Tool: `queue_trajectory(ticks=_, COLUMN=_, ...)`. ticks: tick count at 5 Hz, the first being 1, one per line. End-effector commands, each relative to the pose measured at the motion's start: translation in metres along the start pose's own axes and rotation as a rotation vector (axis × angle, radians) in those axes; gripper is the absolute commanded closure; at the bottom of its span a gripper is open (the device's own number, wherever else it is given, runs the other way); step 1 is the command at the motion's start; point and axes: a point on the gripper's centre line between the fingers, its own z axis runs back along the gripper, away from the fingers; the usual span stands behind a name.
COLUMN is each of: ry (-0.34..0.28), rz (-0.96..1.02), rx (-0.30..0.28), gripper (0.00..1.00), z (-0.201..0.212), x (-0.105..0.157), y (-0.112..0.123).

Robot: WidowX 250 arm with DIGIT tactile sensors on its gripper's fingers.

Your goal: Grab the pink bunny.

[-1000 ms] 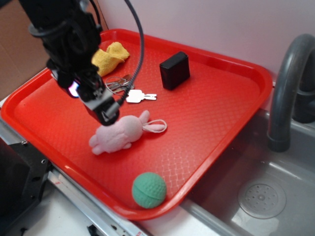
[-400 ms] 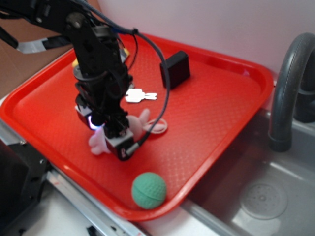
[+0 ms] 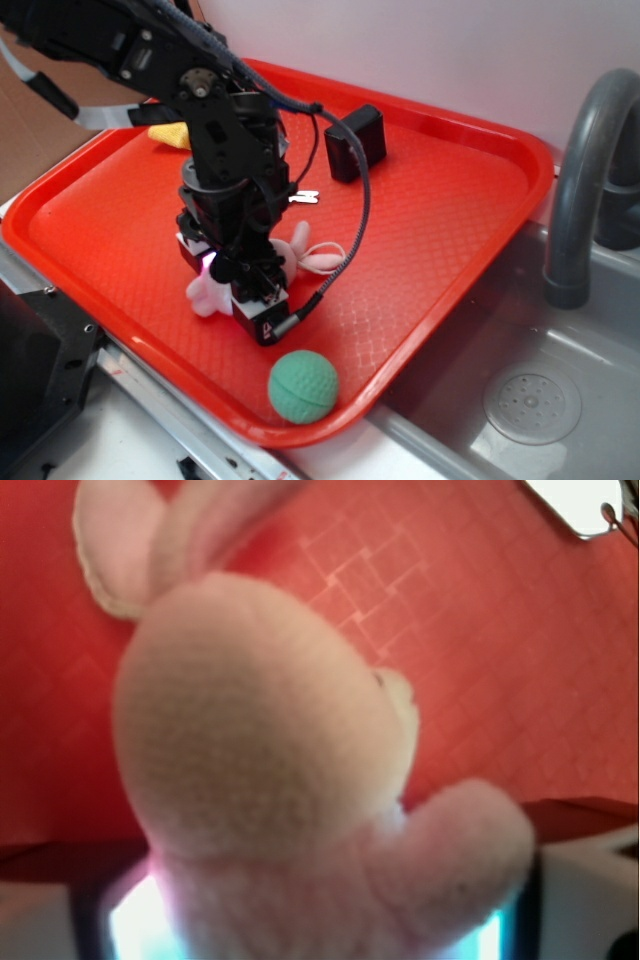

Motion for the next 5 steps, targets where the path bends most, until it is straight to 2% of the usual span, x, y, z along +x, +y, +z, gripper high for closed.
queue_trajectory(ticks=1, ry=-0.077, rz=0.085, rx=-0.063, gripper=1.0, z=0.058, x=0.001, y=0.023)
queue_trajectory(ticks=2, ry=-0.093, rz=0.184, rx=-0.215, gripper=1.0, z=0.103, x=-0.004, y=0.059)
queue_trajectory(ticks=3, ry=-0.163, rz=0.19, rx=-0.284, gripper=1.0, z=0.147, x=-0.016, y=0.089)
queue_trajectory(ticks=4, ry=-0.199, rz=0.191, rx=-0.321, gripper=1.0, z=0.185, x=-0.024, y=0.102)
queue_trajectory(ticks=5, ry=-0.158, rz=0.153, rx=-0.212, gripper=1.0, z=0.174, x=-0.012, y=0.087)
